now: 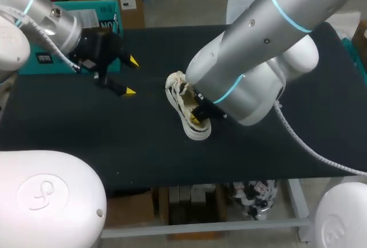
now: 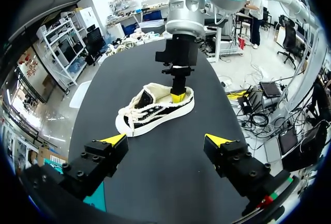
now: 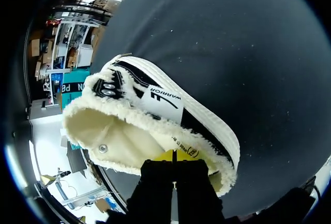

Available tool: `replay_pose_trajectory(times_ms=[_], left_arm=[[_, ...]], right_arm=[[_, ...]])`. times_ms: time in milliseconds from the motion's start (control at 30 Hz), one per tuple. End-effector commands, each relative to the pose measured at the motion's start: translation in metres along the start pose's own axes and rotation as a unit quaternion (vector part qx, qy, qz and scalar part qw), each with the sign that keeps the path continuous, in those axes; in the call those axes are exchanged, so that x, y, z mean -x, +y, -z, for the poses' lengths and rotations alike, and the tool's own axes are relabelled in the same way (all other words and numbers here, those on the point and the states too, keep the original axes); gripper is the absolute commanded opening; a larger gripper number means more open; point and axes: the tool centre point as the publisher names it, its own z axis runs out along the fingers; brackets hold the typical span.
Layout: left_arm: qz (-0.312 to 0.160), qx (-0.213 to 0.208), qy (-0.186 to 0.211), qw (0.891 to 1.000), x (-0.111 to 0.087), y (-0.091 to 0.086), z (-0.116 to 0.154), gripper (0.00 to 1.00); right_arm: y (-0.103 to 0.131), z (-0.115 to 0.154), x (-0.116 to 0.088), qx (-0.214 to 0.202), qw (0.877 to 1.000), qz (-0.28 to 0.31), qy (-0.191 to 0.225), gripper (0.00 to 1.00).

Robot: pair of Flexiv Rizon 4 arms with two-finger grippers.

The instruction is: Open the shoe tongue, take the insole out of the shoe, put the insole back into the shoe, and pack the shoe into the shoebox

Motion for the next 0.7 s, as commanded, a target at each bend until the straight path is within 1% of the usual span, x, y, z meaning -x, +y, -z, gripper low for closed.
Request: replay_pose_trajectory(times_ms=[33, 67, 100, 200, 233, 267, 300, 333, 367, 400, 433, 467, 500, 533, 700], left_arm=[[0.006, 0.006, 0.000, 1.000, -0.004, -0.006, 0.004, 1.00], [0.010, 0.008, 0.000, 1.000, -0.005, -0.007, 0.005, 1.00], [0.013, 0.007, 0.001, 1.000, -0.006, -0.008, 0.006, 1.00], [0.029, 0.008, 0.008, 1.000, -0.010, -0.011, 0.008, 1.00], [0.036, 0.010, 0.009, 0.999, -0.012, -0.011, 0.009, 1.00], [0.045, 0.010, 0.011, 0.999, -0.014, -0.012, 0.009, 1.00], [0.055, 0.005, 0.013, 0.998, -0.016, -0.012, 0.010, 1.00], [0.063, 0.011, 0.014, 0.998, -0.019, -0.011, 0.009, 1.00], [0.070, 0.013, 0.014, 0.997, -0.022, -0.011, 0.008, 1.00], [0.077, 0.018, 0.013, 0.997, -0.024, -0.010, 0.008, 1.00], [0.078, 0.027, 0.015, 0.996, -0.027, -0.009, 0.006, 1.00], [0.066, 0.044, 0.016, 0.997, -0.029, -0.009, 0.005, 1.00], [0.066, 0.044, 0.016, 0.997, -0.029, -0.009, 0.005, 1.00], [0.066, 0.044, 0.016, 0.997, -0.029, -0.009, 0.005, 1.00], [0.066, 0.044, 0.016, 0.997, -0.029, -0.009, 0.005, 1.00]], right_arm=[[0.007, 0.045, -0.004, -0.051, 0.993, 0.011, 0.110, 0.00], [0.007, 0.053, -0.008, -0.064, 0.989, 0.018, 0.131, 0.00], [0.007, 0.059, -0.011, -0.069, 0.987, 0.025, 0.139, 0.00], [0.009, 0.076, -0.021, -0.104, 0.979, 0.049, 0.171, 0.00], [0.011, 0.081, -0.023, -0.119, 0.975, 0.057, 0.179, 0.00], [0.013, 0.086, -0.025, -0.118, 0.975, 0.061, 0.180, 0.00], [0.014, 0.089, -0.026, -0.129, 0.972, 0.073, 0.182, 0.00], [0.016, 0.093, -0.027, -0.150, 0.967, 0.086, 0.186, 0.00], [0.017, 0.095, -0.027, -0.149, 0.966, 0.090, 0.190, 0.00], [0.018, 0.098, -0.027, -0.175, 0.959, 0.108, 0.195, 0.00], [0.020, 0.101, -0.027, -0.213, 0.949, 0.122, 0.198, 0.00], [0.021, 0.103, -0.027, -0.252, 0.939, 0.135, 0.193, 0.00], [0.023, 0.105, -0.026, -0.304, 0.923, 0.146, 0.187, 0.41], [0.026, 0.107, -0.026, -0.348, 0.906, 0.153, 0.184, 1.00], [0.026, 0.107, -0.026, -0.348, 0.906, 0.153, 0.184, 1.00]])
